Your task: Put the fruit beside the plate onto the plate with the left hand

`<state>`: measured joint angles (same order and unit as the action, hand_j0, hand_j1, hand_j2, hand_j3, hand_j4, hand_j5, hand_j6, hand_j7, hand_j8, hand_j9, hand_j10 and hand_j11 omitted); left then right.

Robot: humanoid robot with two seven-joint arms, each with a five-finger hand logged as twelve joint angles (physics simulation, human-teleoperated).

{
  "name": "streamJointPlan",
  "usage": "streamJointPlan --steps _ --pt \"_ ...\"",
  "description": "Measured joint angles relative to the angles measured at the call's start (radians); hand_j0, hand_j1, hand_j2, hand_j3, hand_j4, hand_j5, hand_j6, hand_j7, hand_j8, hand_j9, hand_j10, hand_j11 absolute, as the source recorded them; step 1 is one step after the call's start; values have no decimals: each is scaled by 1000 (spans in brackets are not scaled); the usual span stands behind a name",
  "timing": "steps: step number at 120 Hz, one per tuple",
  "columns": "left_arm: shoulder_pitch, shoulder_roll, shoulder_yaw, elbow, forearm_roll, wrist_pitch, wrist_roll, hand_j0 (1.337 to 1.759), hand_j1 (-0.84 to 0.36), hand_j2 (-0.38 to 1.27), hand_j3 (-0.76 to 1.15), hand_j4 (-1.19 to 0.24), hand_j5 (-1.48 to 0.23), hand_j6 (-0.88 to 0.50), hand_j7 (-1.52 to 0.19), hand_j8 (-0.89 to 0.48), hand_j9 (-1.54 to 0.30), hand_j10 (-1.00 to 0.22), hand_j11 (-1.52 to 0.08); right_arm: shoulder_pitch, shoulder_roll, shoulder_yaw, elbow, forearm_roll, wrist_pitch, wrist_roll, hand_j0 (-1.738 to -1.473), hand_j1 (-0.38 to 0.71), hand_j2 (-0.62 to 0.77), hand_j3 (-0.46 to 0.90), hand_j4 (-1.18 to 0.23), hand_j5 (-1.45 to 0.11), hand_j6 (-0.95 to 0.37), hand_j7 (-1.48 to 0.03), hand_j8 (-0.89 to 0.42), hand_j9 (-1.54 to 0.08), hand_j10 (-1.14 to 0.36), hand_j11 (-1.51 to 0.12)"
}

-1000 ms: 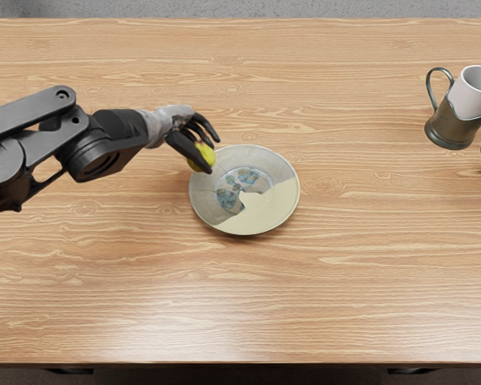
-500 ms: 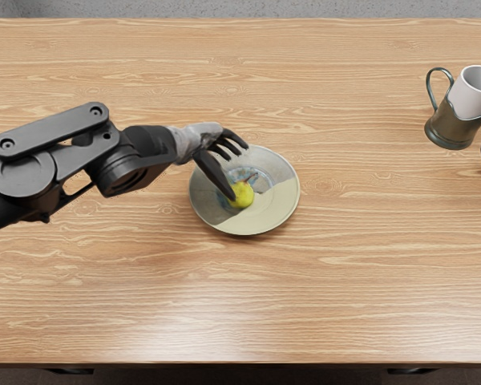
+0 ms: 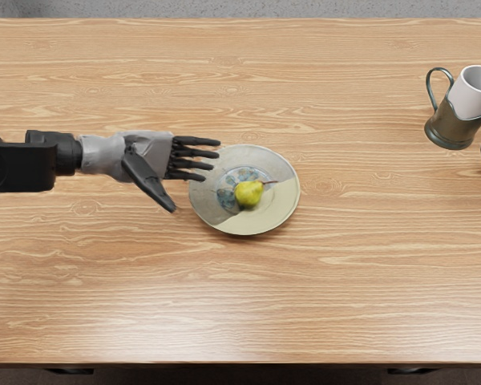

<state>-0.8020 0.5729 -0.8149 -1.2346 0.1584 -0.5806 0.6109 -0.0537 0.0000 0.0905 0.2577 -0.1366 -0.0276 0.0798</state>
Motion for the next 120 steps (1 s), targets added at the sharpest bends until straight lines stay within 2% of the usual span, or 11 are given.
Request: streamJointPlan --steps 10,22,34,69,94,120 --pt "12 91 -47 28 -73 -17 0 1658 331 10 0 -17 -23 -15 -23 -13 -23 -17 -23 0 0 0 0 0 0 0 -1658 -331 -3 0 -15 -20 -15 -20 -15 -20 -15 -20" --pt "23 125 -70 57 -113 -25 0 1658 338 6 0 -11 -15 -9 -15 -8 -14 -10 -14 0 0 0 0 1 0 0 -1658 -331 -3 0 -15 -20 -15 -20 -15 -20 -15 -20" --pt "51 212 -78 75 -128 -29 0 1658 342 4 0 -6 -9 -5 -9 -5 -9 -6 -9 0 0 0 0 1 -1 0 -1658 -331 -3 0 -15 -20 -15 -20 -15 -20 -15 -20" --pt "97 335 -82 130 -137 -31 0 1658 347 1 0 -2 -3 -1 -3 -1 -3 -1 -3 0 0 0 0 2 -1 0 -1658 -331 -3 0 -15 -20 -15 -20 -15 -20 -15 -20" --pt "104 358 -82 137 -136 -31 0 1658 348 0 0 0 -2 0 -2 0 -2 0 -2 0 0 0 0 2 -1 0 -1658 -331 -3 0 -15 -20 -15 -20 -15 -20 -15 -20" --pt "103 357 -83 179 -138 -31 0 1658 348 0 0 0 -1 0 -1 1 -1 0 -1 0 0 0 0 2 -1 0 -1658 -331 -3 0 -15 -20 -15 -20 -15 -20 -15 -20"
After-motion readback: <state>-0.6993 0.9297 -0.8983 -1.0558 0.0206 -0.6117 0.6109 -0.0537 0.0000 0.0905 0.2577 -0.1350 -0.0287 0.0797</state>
